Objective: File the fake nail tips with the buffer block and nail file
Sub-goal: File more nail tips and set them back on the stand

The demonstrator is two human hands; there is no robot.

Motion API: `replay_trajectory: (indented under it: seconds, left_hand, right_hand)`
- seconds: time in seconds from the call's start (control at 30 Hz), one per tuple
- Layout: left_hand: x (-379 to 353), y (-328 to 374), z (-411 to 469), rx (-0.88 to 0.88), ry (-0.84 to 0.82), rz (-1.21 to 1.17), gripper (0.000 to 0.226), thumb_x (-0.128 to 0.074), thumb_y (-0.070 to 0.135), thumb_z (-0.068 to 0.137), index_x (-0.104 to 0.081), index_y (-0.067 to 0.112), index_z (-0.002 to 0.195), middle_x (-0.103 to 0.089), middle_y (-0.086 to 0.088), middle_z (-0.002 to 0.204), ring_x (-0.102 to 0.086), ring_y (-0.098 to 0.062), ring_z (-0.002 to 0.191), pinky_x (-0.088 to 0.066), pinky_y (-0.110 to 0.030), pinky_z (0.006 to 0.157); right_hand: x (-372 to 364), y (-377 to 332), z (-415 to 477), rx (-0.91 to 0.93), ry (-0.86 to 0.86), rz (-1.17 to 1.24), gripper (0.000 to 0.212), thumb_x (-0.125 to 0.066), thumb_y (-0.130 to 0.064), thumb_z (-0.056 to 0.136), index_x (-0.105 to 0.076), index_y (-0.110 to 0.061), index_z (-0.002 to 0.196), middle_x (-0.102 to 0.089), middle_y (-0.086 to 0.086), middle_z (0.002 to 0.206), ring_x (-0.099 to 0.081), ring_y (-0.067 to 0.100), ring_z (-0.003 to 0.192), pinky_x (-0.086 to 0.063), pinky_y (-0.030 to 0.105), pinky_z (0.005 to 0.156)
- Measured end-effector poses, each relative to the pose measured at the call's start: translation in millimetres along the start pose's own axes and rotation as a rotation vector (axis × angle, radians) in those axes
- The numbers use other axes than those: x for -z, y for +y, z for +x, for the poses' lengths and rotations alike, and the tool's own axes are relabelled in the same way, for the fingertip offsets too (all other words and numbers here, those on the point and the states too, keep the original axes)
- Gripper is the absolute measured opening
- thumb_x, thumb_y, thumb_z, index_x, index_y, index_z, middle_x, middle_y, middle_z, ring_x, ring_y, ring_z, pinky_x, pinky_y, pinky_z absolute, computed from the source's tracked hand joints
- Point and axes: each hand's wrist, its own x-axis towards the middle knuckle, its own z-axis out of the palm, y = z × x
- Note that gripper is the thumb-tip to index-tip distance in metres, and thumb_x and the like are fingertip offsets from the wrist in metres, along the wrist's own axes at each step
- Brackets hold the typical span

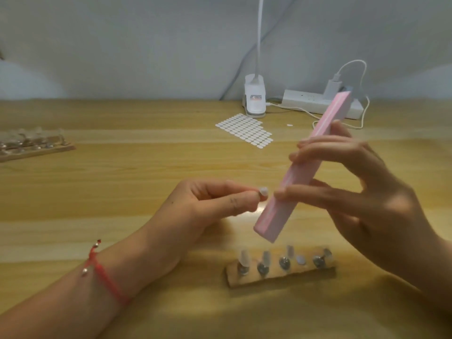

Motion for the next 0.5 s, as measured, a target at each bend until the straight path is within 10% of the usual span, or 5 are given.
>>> replay_trajectory:
  seconds: [0.3, 0.5]
  left_hand:
    - [4, 3, 2, 0.065, -0.094, -0.034, 0.021, -0.071, 0.037, 0.067, -0.078, 0.019, 0.076, -0.071, -0.005, 0.082, -0.061, -0.014, 0.08, -0.042, -0.032, 0.081]
    - [2, 2, 0, 0.05, -0.088, -0.089, 0.026, -0.069, 0.035, 0.068, -0.079, 0.016, 0.082, -0.073, 0.0, 0.084, -0.065, -0.008, 0.08, -0.047, -0.021, 0.076]
  right_hand:
    - [-7, -13, 8, 0.089, 0.014, 0.06, 0.03, -0.064, -0.002, 0.094, -0.064, -0.021, 0.117, -0.054, 0.003, 0.119, -0.053, 0.024, 0.122, -0.034, 0.055, 0.114]
    - [-4, -13, 13, -0.005, 0.084, 0.037, 0.029, -0.063, 0.003, 0.092, -0.067, -0.016, 0.114, -0.054, 0.007, 0.115, -0.057, 0.033, 0.116, -0.036, 0.055, 0.112]
